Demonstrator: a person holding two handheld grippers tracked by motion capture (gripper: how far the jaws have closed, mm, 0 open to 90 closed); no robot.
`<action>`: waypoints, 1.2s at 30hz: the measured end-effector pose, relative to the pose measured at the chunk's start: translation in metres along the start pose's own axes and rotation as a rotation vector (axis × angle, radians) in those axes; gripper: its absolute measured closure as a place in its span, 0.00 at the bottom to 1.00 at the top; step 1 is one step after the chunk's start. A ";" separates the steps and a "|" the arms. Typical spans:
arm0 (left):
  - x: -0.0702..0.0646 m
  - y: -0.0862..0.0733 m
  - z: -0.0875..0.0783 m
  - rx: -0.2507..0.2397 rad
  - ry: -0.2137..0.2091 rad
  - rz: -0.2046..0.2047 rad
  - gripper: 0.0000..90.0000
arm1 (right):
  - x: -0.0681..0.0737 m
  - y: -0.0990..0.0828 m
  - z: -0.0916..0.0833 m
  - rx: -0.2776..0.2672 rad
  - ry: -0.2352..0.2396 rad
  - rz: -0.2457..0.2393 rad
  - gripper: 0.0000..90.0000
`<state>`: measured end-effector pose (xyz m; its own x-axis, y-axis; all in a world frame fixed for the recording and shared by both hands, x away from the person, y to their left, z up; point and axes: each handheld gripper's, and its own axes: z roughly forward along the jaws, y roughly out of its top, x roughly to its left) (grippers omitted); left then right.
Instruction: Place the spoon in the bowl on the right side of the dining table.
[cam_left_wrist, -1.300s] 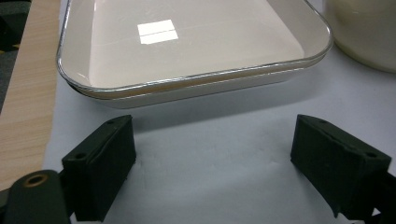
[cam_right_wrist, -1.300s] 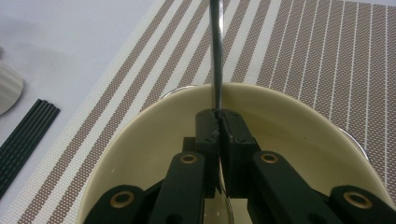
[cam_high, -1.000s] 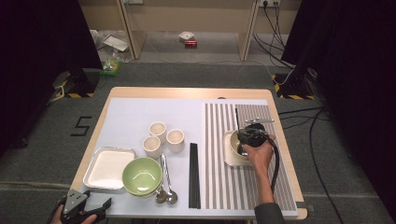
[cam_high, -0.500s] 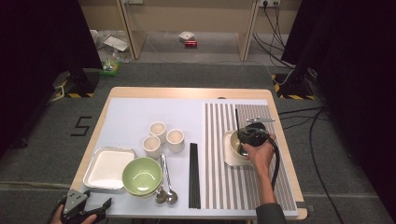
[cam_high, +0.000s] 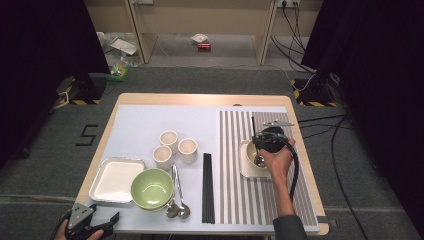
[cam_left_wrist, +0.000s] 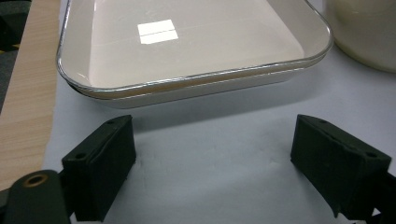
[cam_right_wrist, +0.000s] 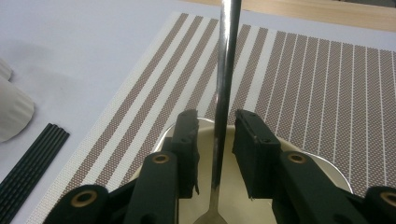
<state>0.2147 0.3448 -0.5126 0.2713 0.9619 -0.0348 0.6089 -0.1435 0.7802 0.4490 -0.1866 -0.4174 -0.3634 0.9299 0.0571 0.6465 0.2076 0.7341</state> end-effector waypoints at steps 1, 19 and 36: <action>0.000 0.000 0.000 -0.001 0.000 0.000 0.14 | 0.001 0.001 0.001 -0.003 -0.002 0.000 0.76; 0.000 0.000 0.000 0.000 0.001 0.002 0.14 | 0.005 0.014 0.014 -0.013 -0.029 -0.007 0.68; 0.000 0.000 0.000 0.001 0.001 0.002 0.14 | 0.032 0.011 0.015 -0.004 0.055 -0.106 0.66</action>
<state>0.2145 0.3449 -0.5127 0.2721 0.9617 -0.0328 0.6088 -0.1456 0.7799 0.4548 -0.1500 -0.4173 -0.4657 0.8848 0.0155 0.5995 0.3026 0.7409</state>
